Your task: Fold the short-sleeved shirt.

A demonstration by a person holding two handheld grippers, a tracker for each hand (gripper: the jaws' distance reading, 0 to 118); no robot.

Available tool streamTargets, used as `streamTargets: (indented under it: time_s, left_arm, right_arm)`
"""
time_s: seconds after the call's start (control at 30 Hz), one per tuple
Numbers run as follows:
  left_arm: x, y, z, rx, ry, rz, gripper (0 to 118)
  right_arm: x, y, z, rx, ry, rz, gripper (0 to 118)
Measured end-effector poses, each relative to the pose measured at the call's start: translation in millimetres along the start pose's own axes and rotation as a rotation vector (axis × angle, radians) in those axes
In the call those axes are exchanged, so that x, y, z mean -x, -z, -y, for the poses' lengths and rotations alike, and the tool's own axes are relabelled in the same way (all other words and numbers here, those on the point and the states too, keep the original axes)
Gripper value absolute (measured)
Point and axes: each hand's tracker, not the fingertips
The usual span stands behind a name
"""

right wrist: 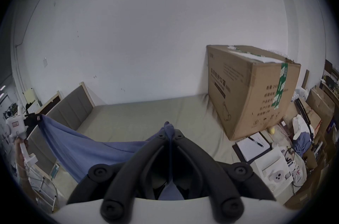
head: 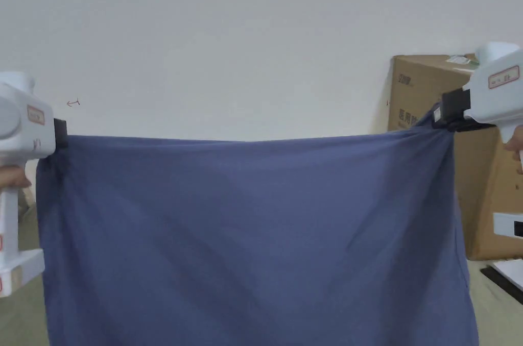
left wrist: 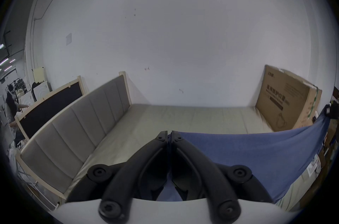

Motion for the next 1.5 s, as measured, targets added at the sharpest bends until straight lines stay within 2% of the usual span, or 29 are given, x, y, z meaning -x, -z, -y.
streamTargets:
  time_s: [0.2,0.33,0.47,0.53,0.6,0.63,0.73,0.8,0.97,1.1,1.37,1.5]
  left_arm:
    - [6.4,21.3,-88.9,-0.069,-0.002,-0.038,1]
    - [9.2,35.0,-134.4,-0.114,0.035,-0.067,1]
    - [13.7,46.2,-168.7,-0.151,-0.024,-0.098,1]
    - [13.0,50.6,-186.1,-0.15,-0.049,-0.108,1]
    - [3.8,54.2,-201.4,-0.193,0.032,-0.159,1]
    - [0.8,55.0,-203.9,-0.218,0.02,-0.182,1]
    - [-4.3,62.5,-211.3,-0.235,-0.004,-0.178,1]
    - [-5.2,72.3,-208.5,-0.225,-0.004,-0.165,1]
    - [-12.1,119.3,-170.2,-0.151,0.016,-0.162,1]
    - [-18.8,173.7,-121.8,-0.052,0.041,-0.155,1]
    - [-43.0,298.5,29.6,0.197,0.113,-0.2,1]
    - [-49.0,336.0,116.4,0.338,0.074,-0.189,1]
  right_arm:
    - [15.7,27.9,-61.7,-0.077,0.065,-0.034,0]
    - [30.0,47.0,-105.6,-0.115,0.053,-0.033,0]
    - [38.5,54.5,-150.8,-0.182,0.098,-0.073,0]
    - [43.0,55.7,-169.3,-0.205,0.092,-0.071,0]
    - [56.3,48.4,-181.4,-0.227,0.071,-0.061,0]
    - [57.5,48.1,-184.6,-0.24,0.08,-0.056,0]
    - [59.9,51.4,-197.7,-0.234,0.07,-0.048,0]
    - [60.6,58.3,-197.0,-0.232,0.03,-0.015,0]
    - [48.2,97.3,-170.4,-0.172,0.044,-0.02,0]
    - [41.6,151.6,-129.6,-0.052,0.01,0.009,0]
    - [17.2,300.1,-9.9,0.23,0.044,0.061,0]
    - [3.2,357.2,68.6,0.385,0.125,0.046,0]
